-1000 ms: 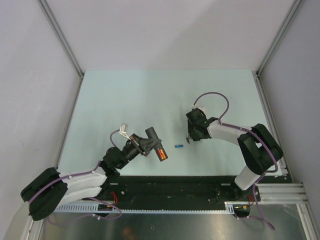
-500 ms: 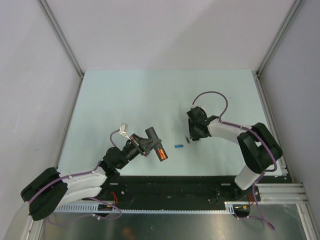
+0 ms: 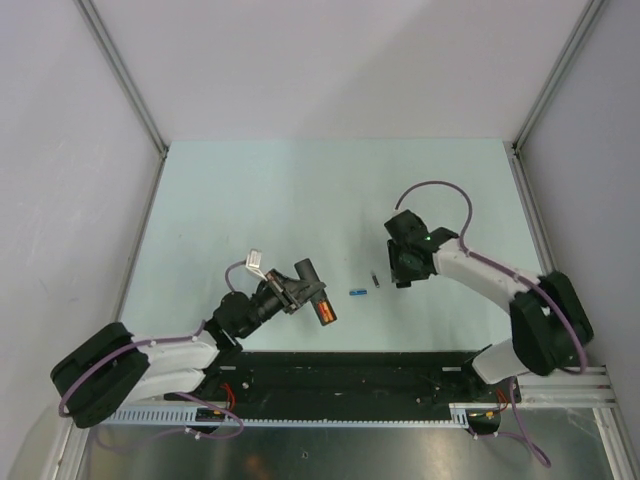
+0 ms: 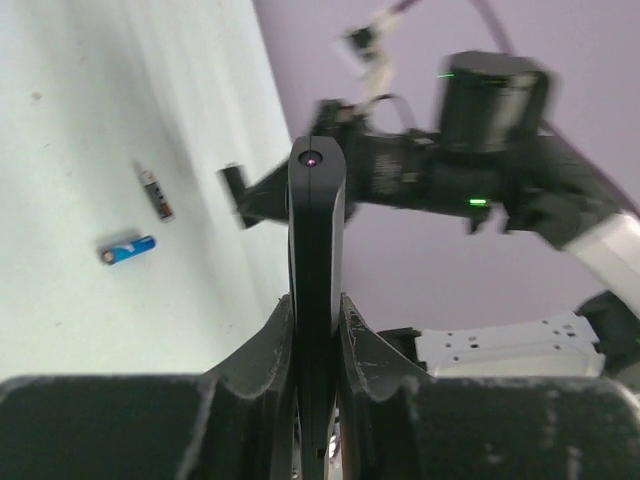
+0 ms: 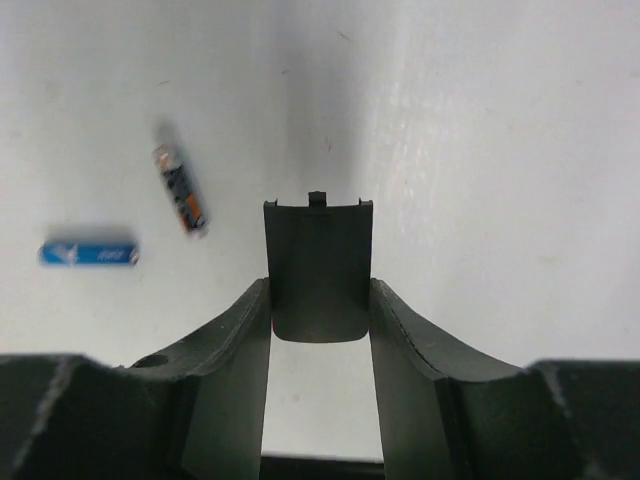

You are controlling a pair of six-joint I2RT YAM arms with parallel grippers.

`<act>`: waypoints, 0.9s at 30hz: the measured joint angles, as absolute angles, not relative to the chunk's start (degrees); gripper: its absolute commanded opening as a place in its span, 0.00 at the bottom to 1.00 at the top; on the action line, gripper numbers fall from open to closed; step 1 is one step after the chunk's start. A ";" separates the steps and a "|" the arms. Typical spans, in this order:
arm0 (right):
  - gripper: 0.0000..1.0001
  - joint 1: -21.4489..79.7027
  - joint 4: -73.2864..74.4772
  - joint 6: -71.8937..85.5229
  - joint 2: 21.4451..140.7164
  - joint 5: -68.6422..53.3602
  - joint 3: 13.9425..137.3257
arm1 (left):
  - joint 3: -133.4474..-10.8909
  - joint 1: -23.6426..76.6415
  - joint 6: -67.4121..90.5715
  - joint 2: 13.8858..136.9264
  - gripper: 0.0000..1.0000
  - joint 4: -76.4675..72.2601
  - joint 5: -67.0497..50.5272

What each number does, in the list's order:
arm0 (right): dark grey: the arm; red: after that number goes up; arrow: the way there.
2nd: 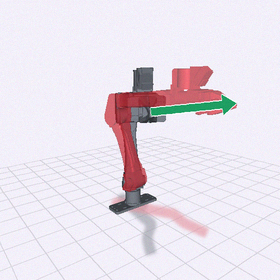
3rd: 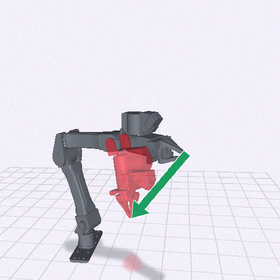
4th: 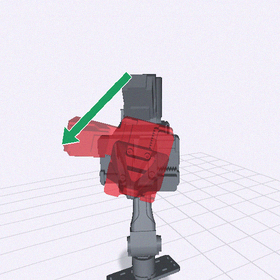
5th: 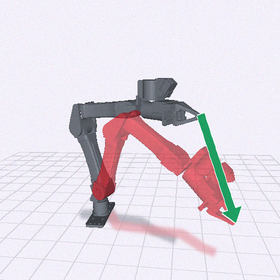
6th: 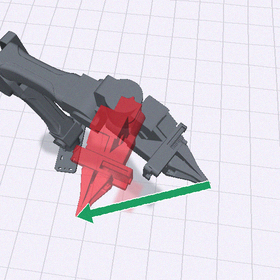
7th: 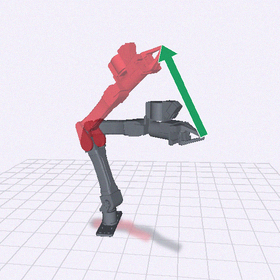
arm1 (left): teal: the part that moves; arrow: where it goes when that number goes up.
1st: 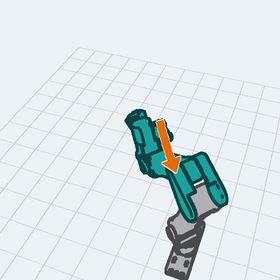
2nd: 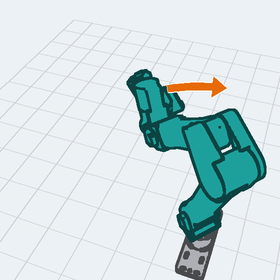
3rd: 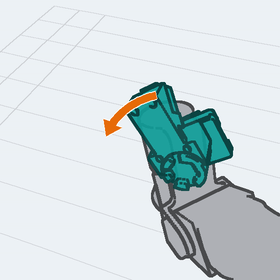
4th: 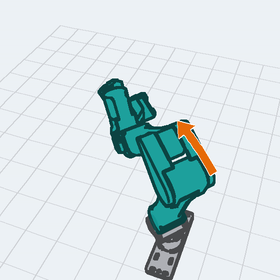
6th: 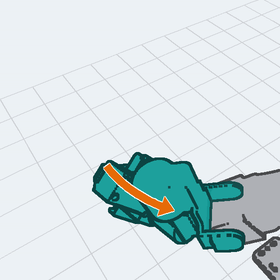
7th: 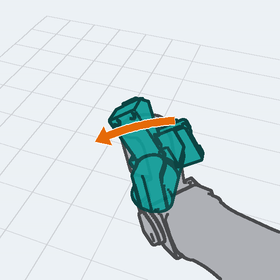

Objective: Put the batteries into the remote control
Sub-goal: Pick up the battery cover at the center of the board, then load the battery cover into the remote control.

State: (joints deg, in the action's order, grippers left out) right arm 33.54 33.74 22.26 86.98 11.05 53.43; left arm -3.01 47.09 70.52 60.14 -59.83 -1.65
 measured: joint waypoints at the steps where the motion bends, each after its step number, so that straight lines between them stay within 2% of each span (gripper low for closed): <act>1: 0.00 33.67 36.23 22.24 84.79 10.90 54.17 | -3.05 47.09 70.54 61.21 0.00 -59.79 -1.65; 6: 0.00 35.55 46.65 22.22 75.35 8.60 61.45 | -6.66 47.07 70.91 66.61 0.00 -59.05 -1.28; 11: 0.00 41.19 56.84 22.35 70.72 4.27 69.69 | -12.56 46.96 72.40 73.03 0.00 -62.61 -1.39; 20: 0.00 51.33 71.48 22.39 74.43 -1.50 81.58 | -15.18 47.07 79.37 88.09 0.00 -72.16 -3.18; 27: 0.00 53.06 74.87 21.54 81.25 -3.20 85.65 | -16.19 48.58 81.71 90.89 0.00 -72.73 -3.14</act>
